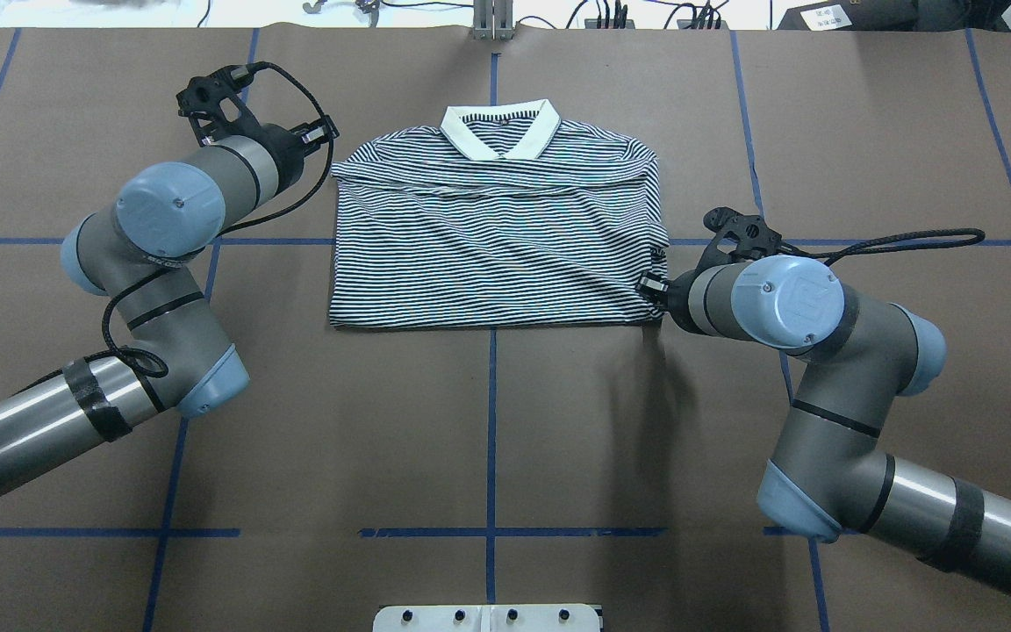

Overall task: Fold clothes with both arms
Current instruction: 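Drag the folded shirt's side with the right gripper toward the robot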

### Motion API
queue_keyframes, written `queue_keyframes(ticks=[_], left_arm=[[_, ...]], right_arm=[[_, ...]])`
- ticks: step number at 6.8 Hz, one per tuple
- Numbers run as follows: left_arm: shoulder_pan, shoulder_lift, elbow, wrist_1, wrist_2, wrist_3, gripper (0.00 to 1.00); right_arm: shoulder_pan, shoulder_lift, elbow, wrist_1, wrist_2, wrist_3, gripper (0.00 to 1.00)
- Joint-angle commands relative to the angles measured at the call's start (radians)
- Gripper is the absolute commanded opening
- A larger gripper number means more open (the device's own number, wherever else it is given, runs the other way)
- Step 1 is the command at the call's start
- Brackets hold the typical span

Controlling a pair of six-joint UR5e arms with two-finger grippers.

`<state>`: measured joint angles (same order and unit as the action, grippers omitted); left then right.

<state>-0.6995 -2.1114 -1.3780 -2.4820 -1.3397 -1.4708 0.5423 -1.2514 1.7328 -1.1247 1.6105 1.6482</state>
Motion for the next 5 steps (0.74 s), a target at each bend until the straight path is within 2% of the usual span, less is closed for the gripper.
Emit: queue_keyframes(ticks=[1,3,5], left_arm=[[0.000,0.002,0.002,0.000,0.001,0.000,0.37],[0.002,0.001,0.002,0.000,-0.001,-0.012,0.37],[0.003,-0.001,0.002,0.000,-0.003,-0.014,0.37]], right_arm=[[-0.027,-0.114,0.118,-0.003,0.000,0.005,0.00],[-0.132,-0.323,0.368,-0.006,-0.004,0.104,0.00],[-0.358,-0.458,0.563,-0.009,-0.006,0.262,0.00]])
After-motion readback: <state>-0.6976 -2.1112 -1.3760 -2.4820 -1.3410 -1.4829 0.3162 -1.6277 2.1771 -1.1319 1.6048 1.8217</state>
